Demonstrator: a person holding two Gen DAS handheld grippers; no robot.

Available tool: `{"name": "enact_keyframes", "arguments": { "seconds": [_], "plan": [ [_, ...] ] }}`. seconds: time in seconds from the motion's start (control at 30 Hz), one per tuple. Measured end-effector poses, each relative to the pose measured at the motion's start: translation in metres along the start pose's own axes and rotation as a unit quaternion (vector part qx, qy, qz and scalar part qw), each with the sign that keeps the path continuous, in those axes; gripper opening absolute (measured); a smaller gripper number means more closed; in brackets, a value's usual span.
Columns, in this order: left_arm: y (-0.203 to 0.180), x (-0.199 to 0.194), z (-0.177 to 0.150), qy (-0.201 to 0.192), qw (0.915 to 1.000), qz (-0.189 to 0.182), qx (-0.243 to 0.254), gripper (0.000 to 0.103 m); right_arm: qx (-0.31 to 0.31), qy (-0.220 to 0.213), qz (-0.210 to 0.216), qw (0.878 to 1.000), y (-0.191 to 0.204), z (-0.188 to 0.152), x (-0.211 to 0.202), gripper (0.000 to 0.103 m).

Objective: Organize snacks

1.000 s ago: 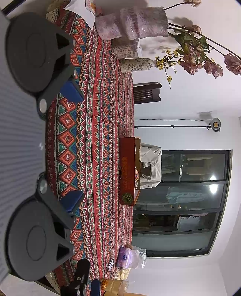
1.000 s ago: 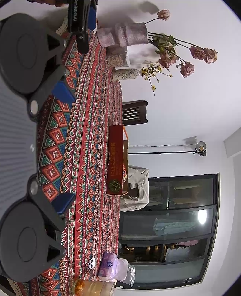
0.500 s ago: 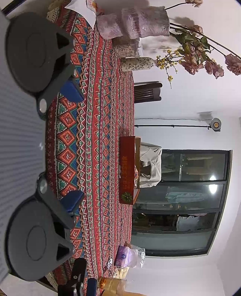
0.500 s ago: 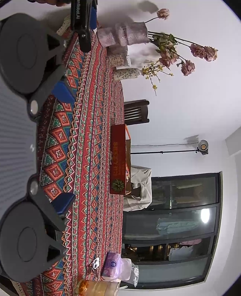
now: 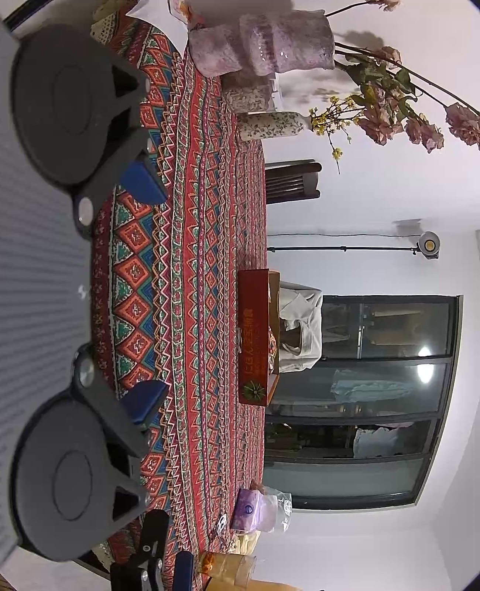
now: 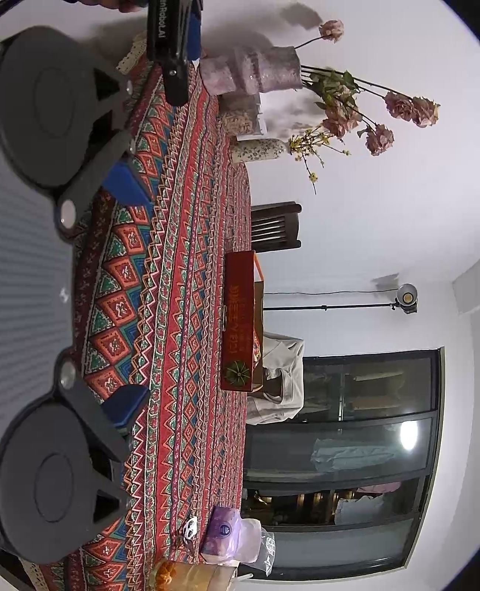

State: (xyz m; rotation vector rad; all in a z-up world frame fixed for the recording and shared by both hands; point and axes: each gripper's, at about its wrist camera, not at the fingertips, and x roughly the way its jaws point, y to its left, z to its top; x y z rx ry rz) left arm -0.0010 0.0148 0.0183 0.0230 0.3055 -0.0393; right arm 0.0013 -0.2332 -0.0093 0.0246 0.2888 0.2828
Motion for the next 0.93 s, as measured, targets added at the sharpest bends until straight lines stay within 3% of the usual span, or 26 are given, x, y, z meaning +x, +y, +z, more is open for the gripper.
{"name": "enact_keyframes", "arguments": {
  "seconds": [0.93],
  "plan": [
    [0.0022,-0.0039,0.0019,-0.003,0.9999,0.009,-0.006,0.103,0.006,-0.001,-0.004,1.000,-0.0038,-0.0008,0.0011,0.103]
  ]
}}
